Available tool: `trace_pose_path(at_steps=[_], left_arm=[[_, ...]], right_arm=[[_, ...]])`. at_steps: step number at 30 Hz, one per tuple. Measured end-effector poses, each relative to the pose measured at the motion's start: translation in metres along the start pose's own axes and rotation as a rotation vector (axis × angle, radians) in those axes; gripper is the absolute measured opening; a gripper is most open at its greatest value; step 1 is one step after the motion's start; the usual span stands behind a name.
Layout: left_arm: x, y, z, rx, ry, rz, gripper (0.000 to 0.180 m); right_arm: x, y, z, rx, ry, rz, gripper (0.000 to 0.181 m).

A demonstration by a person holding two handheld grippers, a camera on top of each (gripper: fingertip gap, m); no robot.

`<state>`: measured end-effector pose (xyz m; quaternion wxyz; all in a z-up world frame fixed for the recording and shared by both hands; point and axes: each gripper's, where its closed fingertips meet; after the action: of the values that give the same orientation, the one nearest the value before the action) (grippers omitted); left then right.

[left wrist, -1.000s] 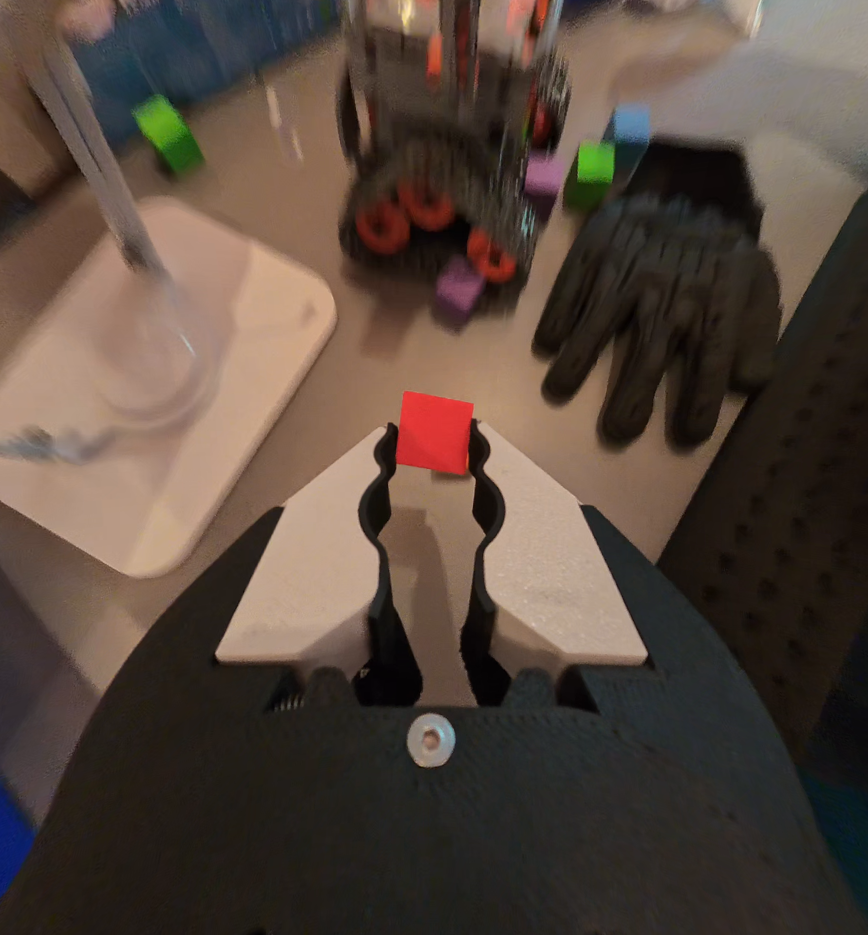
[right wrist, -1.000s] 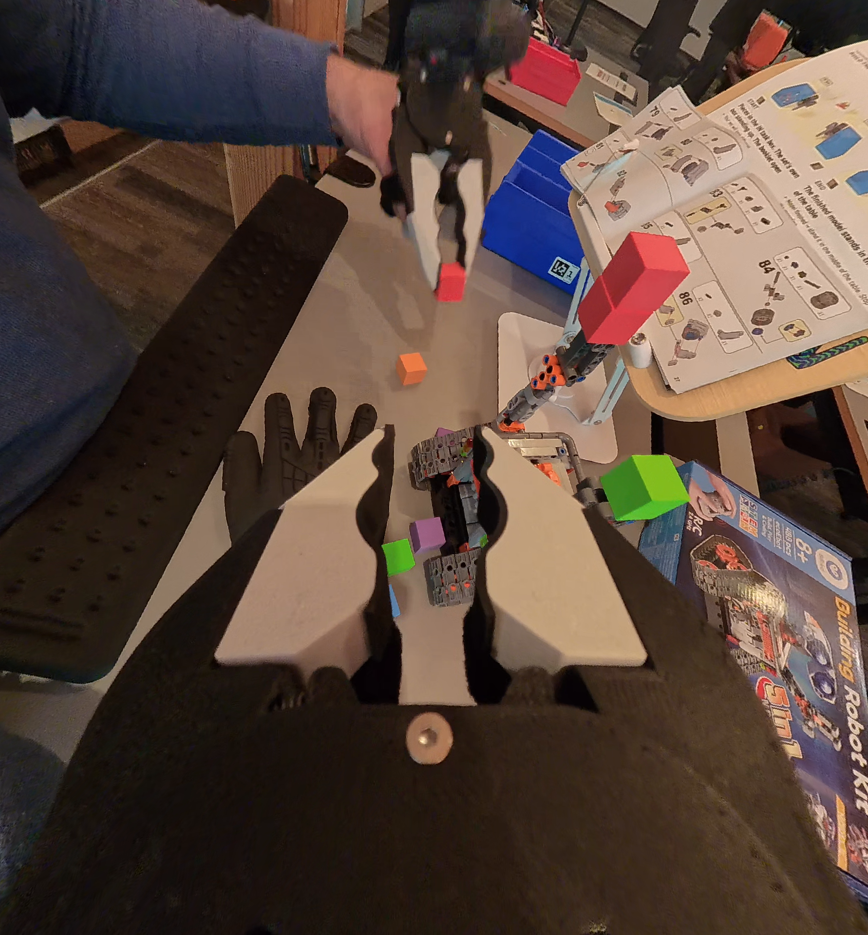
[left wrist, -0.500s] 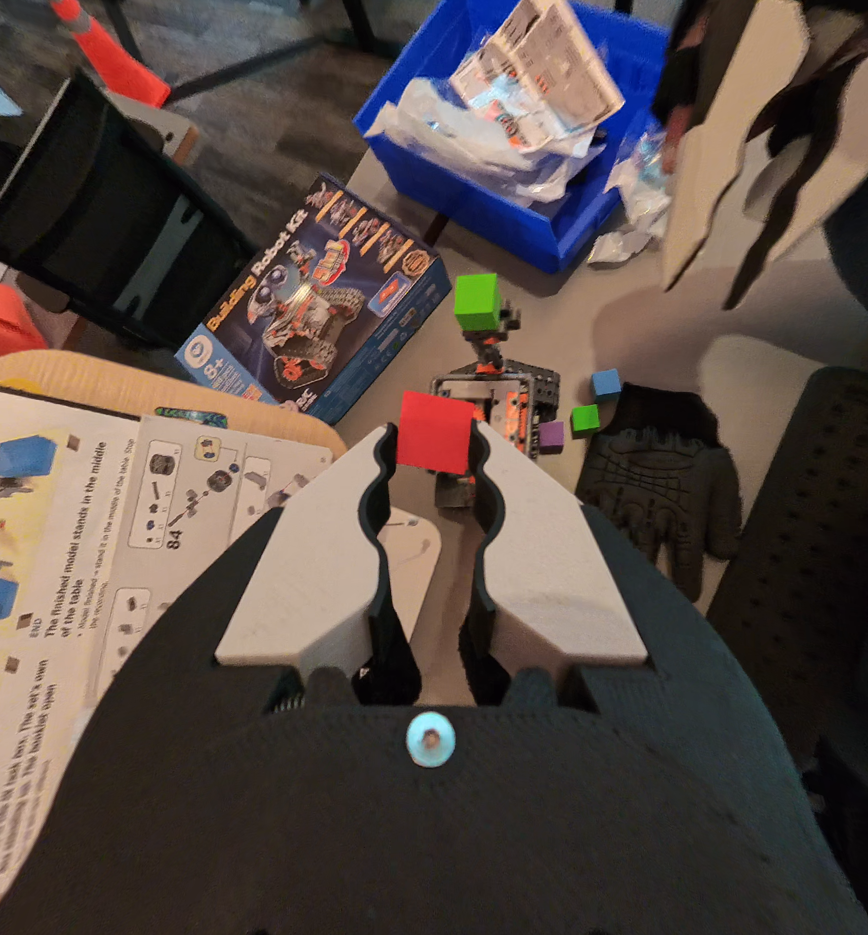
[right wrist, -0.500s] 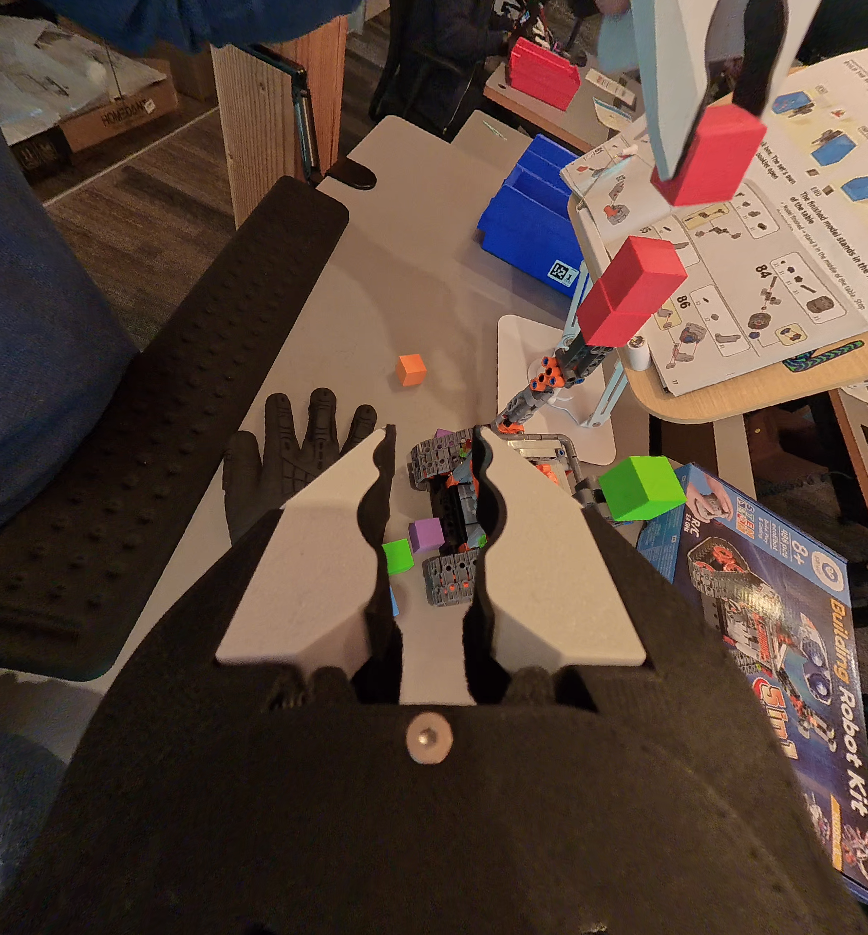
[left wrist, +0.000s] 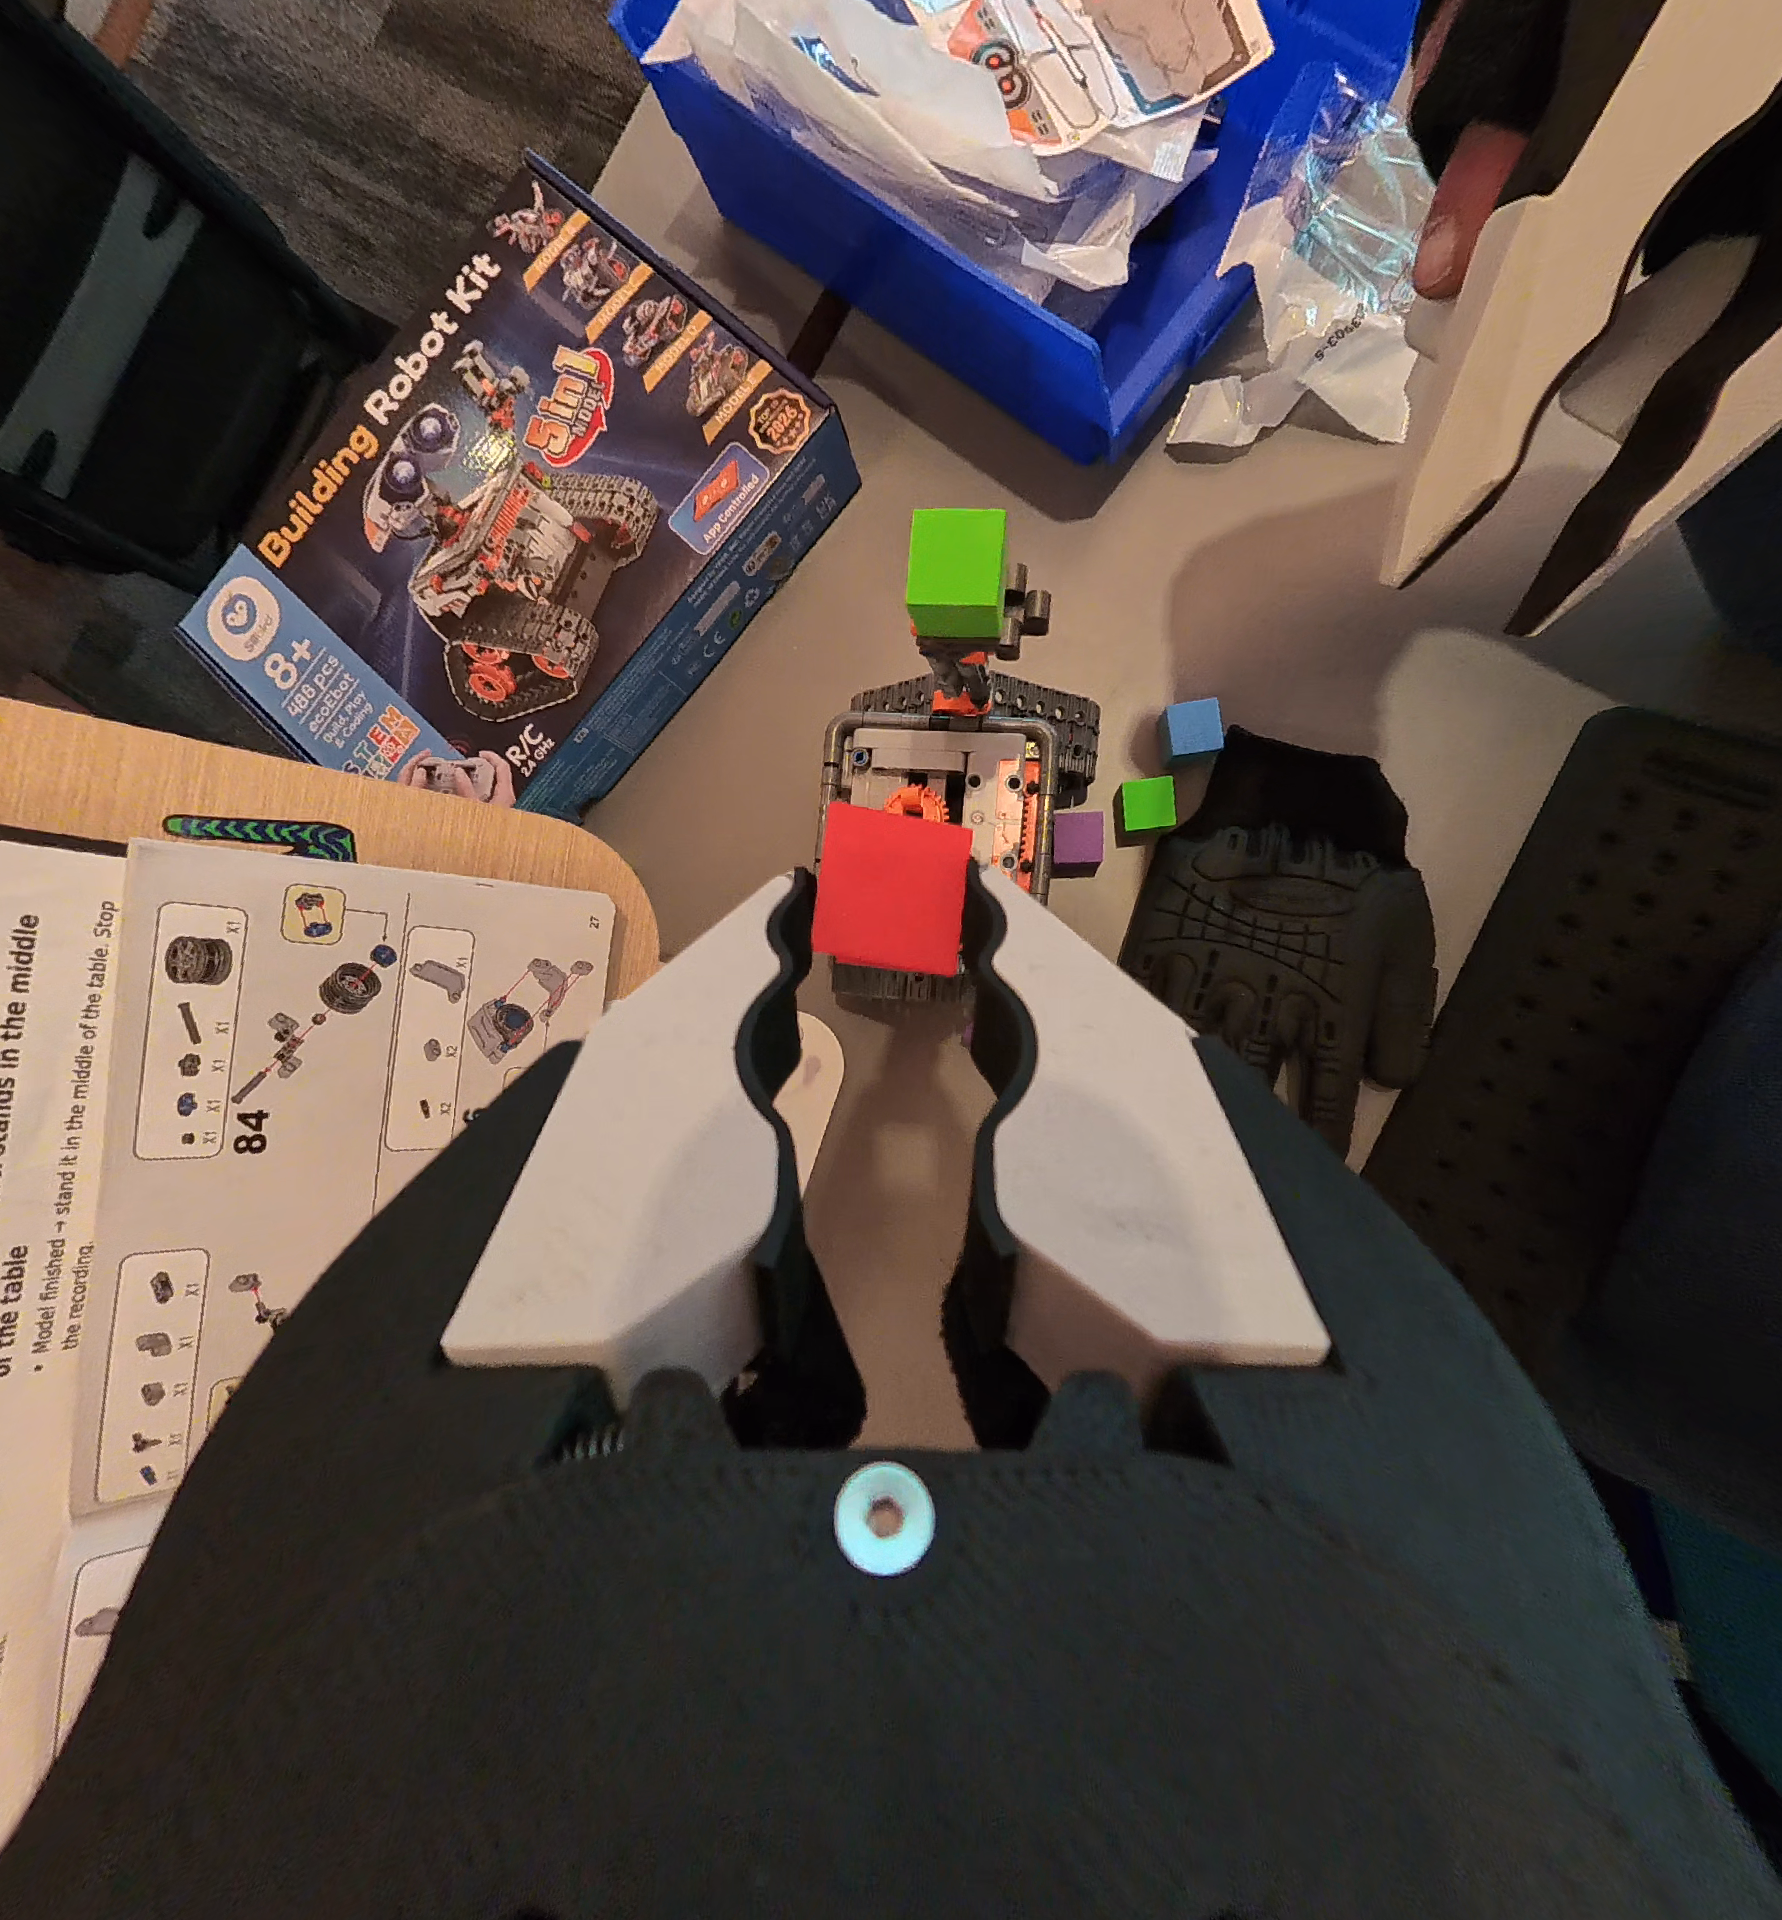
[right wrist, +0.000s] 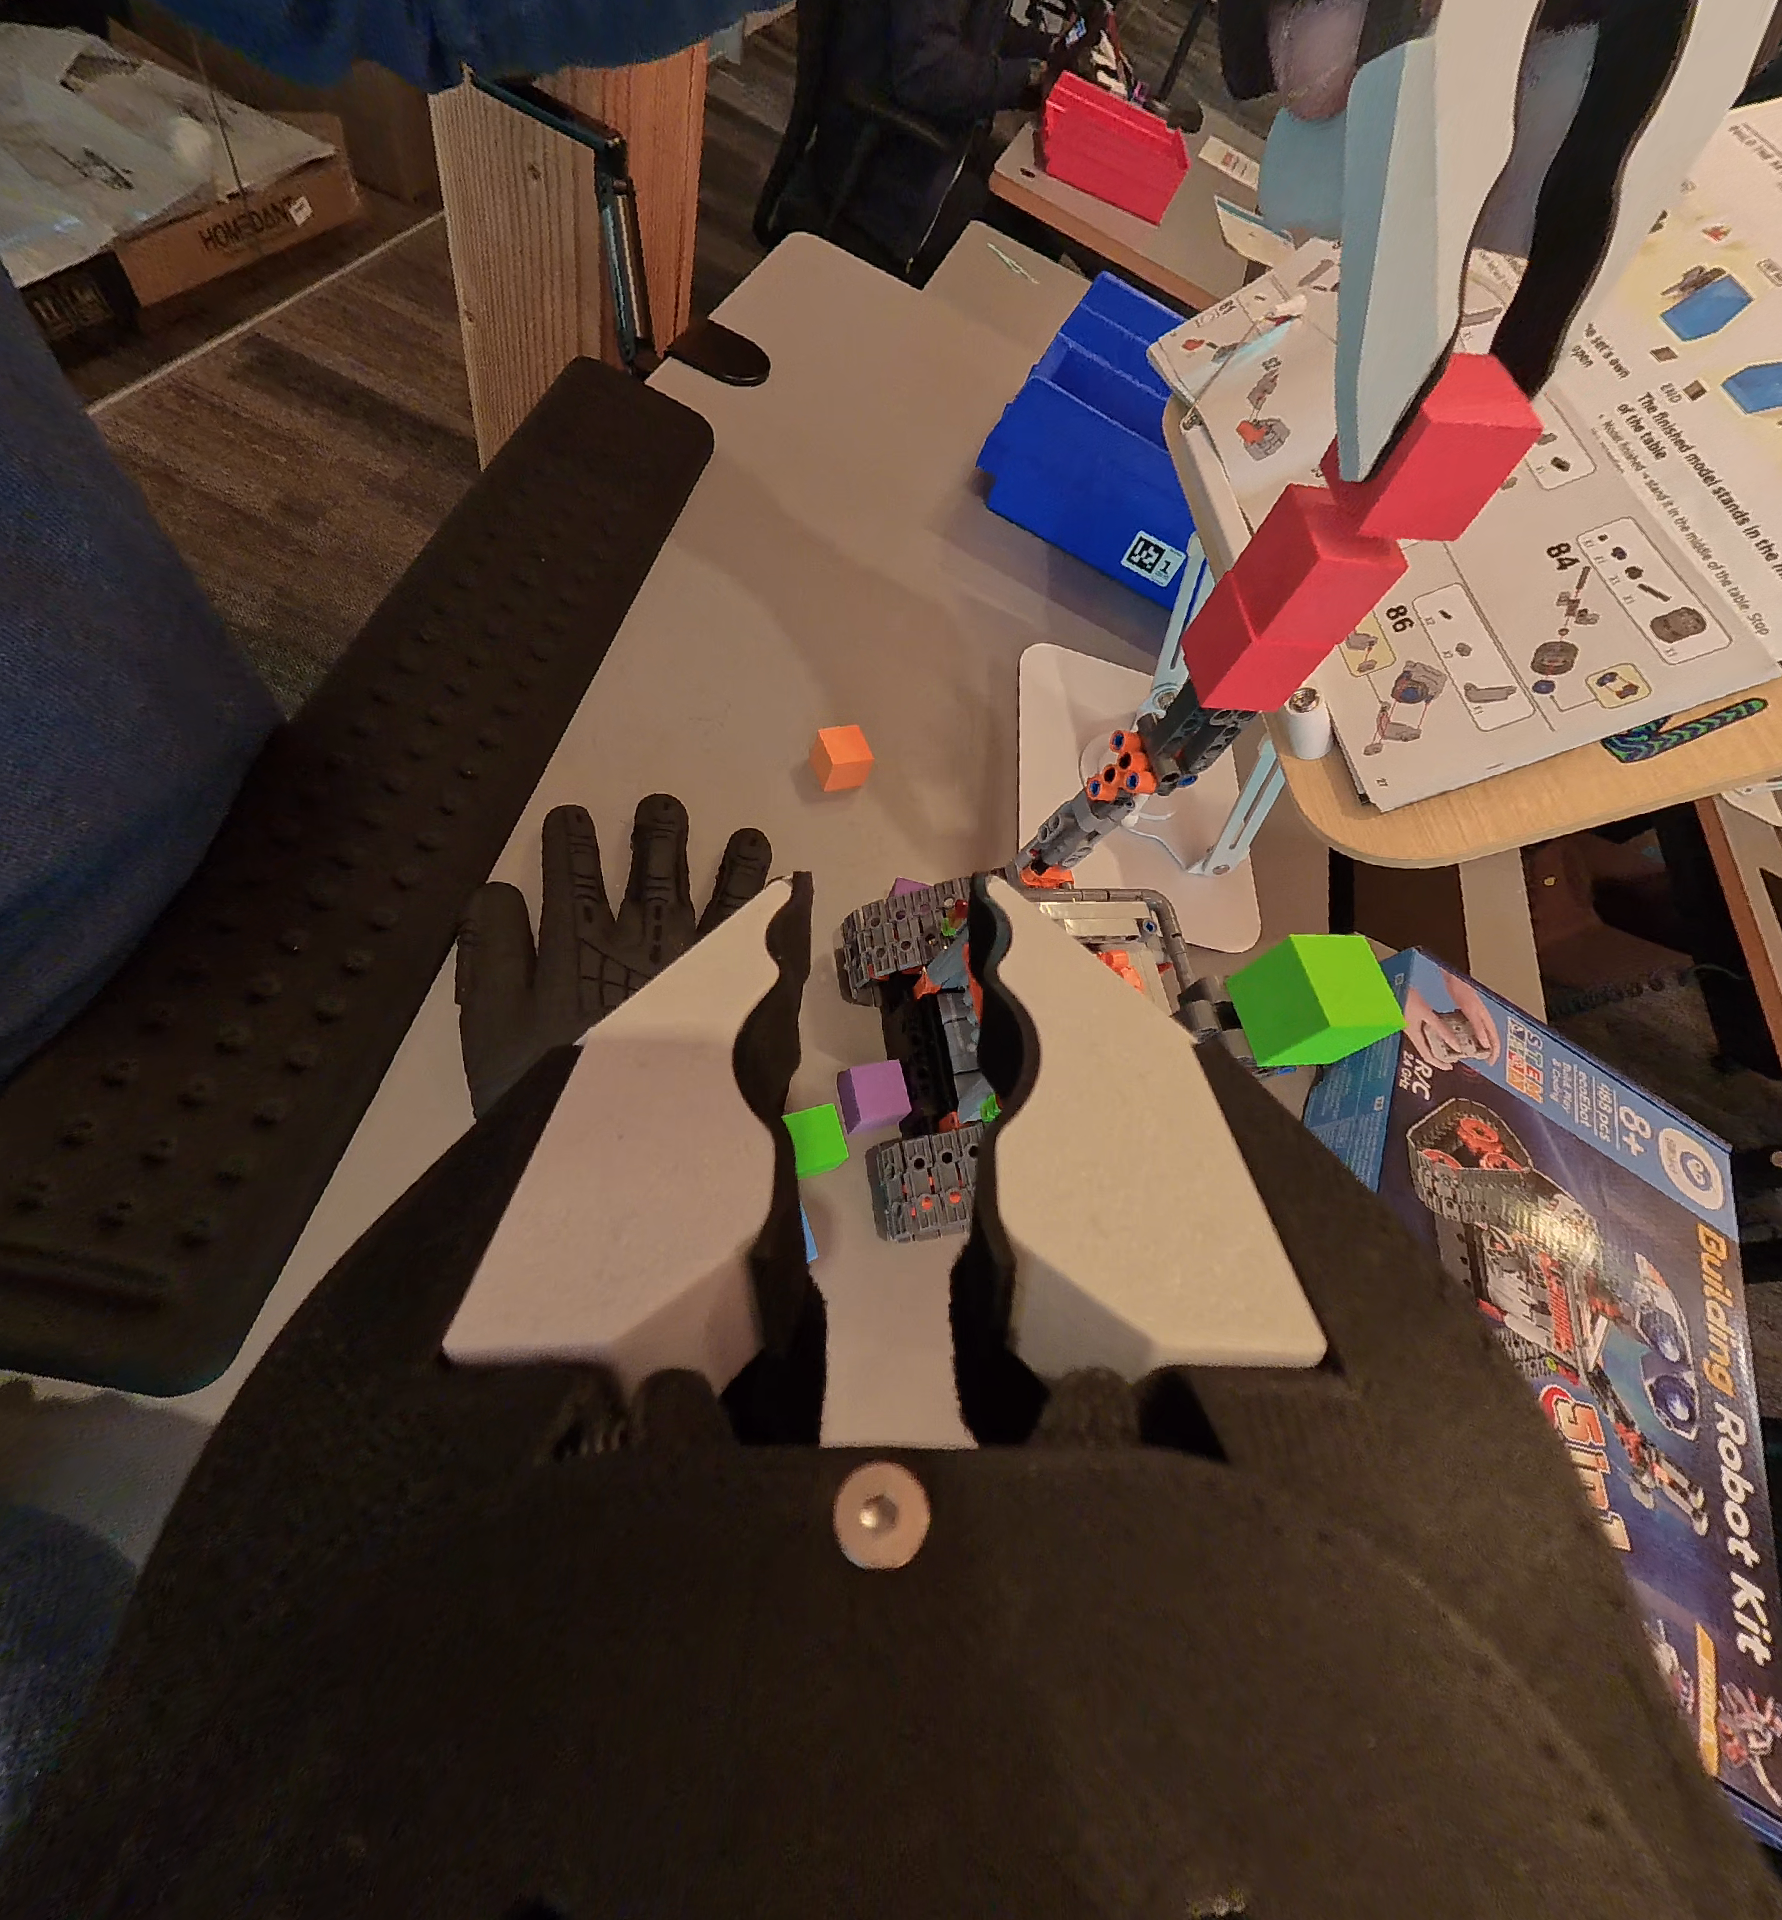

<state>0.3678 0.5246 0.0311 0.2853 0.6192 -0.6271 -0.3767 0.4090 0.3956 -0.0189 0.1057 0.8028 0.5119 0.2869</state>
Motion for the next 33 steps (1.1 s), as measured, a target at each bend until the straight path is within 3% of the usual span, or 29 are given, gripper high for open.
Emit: trace_pose_path(at_steps=[15,19,24,28,30,33], left_arm=[[0.003,-0.007,0.004,-0.041,0.026,0.034,0.028],[-0.003,-0.002,0.003,-0.025,0.042,0.007,0.054],[0.001,0.022,0.003,0.08,0.037,-0.055,0.066],[0.018,0.04,0.034,0.161,0.041,-0.144,0.068],[0.037,0.029,0.063,0.199,0.092,-0.087,0.064],[0.048,-0.013,0.127,0.142,0.181,-0.052,0.062]], right_arm=[[0.0,0.003,-0.001,0.002,0.003,0.011,0.03],[0.0,0.005,-0.002,0.005,0.005,0.013,0.03],[0.0,0.008,-0.002,0.008,0.003,0.019,0.03],[0.001,0.011,-0.001,0.012,0.0,0.026,0.03],[0.0,0.012,-0.001,0.013,-0.001,0.024,0.03],[-0.001,0.009,-0.002,0.011,0.004,0.014,0.03]])
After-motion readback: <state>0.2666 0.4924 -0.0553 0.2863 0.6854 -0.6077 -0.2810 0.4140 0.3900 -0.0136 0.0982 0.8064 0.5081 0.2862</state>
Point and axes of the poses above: each gripper's, where its closed fingertips meet, y back along the fingers, z out of its underside, x = y × z across the jaws, and after that the axes turned 4 degrees about y, right-handed
